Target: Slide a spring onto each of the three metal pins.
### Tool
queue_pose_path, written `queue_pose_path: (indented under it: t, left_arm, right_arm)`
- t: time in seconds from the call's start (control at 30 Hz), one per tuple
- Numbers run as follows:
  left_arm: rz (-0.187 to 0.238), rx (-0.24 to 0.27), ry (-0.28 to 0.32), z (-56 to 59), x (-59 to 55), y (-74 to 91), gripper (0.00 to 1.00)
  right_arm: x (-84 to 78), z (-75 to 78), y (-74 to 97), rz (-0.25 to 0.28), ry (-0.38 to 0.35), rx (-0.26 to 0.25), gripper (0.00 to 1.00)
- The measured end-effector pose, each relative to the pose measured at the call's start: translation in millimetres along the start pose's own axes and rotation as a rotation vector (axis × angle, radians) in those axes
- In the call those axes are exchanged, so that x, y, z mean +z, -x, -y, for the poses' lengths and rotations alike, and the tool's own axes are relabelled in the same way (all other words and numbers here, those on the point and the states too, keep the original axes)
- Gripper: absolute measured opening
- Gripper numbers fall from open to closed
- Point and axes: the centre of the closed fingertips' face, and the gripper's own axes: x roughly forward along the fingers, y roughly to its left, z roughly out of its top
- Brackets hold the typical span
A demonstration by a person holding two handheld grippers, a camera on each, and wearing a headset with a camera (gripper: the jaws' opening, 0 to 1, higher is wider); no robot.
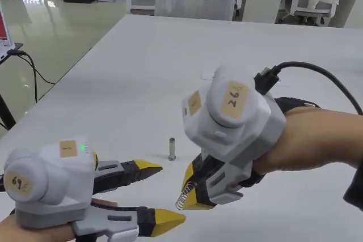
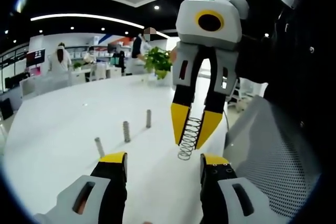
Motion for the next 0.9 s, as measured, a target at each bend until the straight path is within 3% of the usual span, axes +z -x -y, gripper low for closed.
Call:
queue_pose_path:
  t: [0.43, 0.9]
  left_arm:
    - [0.001, 0.060, 0.019, -13.3, -1.8, 3.6, 0.65]
    - [0.006, 0.090, 0.023, -19.4, -3.2, 5.5, 0.69]
  right_arm:
    - [-4.0, 2.9, 1.1, -0.008, -0.003, -0.006, 0.08]
    - [-9.6, 12.7, 7.1, -0.015, -0.016, -0.021, 0.08]
